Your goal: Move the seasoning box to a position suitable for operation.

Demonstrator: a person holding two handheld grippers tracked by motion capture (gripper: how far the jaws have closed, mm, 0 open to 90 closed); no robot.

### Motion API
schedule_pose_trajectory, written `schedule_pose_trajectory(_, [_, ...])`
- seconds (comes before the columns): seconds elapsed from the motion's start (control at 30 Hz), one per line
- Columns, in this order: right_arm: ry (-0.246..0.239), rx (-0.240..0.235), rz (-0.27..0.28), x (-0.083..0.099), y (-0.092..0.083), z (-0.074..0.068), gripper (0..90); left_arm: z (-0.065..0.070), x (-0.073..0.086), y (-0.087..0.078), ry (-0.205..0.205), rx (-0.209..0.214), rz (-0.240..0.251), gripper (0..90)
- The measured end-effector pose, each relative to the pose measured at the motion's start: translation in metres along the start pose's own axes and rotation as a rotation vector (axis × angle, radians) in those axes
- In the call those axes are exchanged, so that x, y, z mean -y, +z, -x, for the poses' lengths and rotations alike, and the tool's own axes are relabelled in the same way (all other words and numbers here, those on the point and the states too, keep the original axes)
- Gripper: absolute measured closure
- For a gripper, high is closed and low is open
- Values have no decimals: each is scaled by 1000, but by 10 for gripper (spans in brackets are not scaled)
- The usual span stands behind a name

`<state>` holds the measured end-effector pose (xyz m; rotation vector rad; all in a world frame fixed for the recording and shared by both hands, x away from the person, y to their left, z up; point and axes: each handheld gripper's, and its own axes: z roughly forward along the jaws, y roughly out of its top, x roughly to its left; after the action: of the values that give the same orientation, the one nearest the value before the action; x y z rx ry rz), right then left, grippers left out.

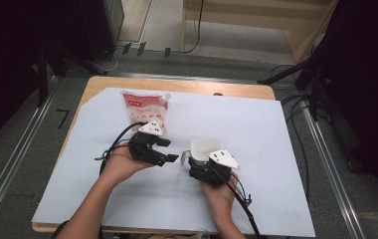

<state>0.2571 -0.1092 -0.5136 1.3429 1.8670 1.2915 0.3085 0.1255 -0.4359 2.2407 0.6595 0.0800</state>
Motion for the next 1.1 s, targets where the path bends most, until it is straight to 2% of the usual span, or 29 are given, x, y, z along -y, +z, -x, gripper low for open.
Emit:
schedule_pose_trajectory(0.17, [-30,-14,-23,1,-9,2,70,0,0,0,2,0,0,375])
schedule_pose_trajectory(0.3, [-47,-33,-60,4,-17,4,71,0,0,-1,0,0,4,373])
schedule_pose_trajectory(0.47, [-93,-63,-116,3,-28,6,77,-2,0,0,-6,-1,-4,375])
schedule_pose_trajectory(0.63, [-76,-119,-148,0,-38,12,92,-3,0,0,-11,-1,-10,392])
schedule_pose_trajectory(0.67, [-82,-135,-155,-1,-40,13,105,-3,0,0,-11,-1,-10,394])
schedule_pose_trajectory(0.73, [-97,-139,-157,-3,-43,15,112,-3,1,0,-13,0,-5,397])
schedule_pose_trajectory(0.77, [-146,-170,-178,-6,-48,20,158,-4,1,0,-14,-4,-6,398])
schedule_pose_trajectory(0.83, [-164,-173,-187,-7,-51,22,158,-4,1,0,-14,-3,-5,403])
schedule_pose_trajectory(0.87, [-193,-190,-200,-9,-58,29,205,-4,2,1,2,-5,0,405])
schedule_pose_trajectory(0.9, [-192,-211,-204,-10,-59,32,214,-4,2,1,2,-5,0,408])
schedule_pose_trajectory(0.93, [-199,-210,-203,-11,-63,36,231,-3,2,1,11,-9,-2,420])
schedule_pose_trajectory(0.97, [-198,-222,-201,-12,-64,39,270,-3,3,2,8,0,-6,424])
schedule_pose_trajectory(1.0, [-186,-253,-204,-14,-66,43,333,-3,3,2,10,10,-14,436])
schedule_pose_trajectory(1.03, [-186,-253,-204,-14,-66,43,333,-3,3,2,10,10,-14,458])
schedule_pose_trajectory(1.07, [-177,-285,-213,-16,-69,51,403,-2,3,3,21,22,-15,469])
schedule_pose_trajectory(1.1, [-183,-289,-216,-16,-69,53,431,-2,3,3,28,18,-23,472])
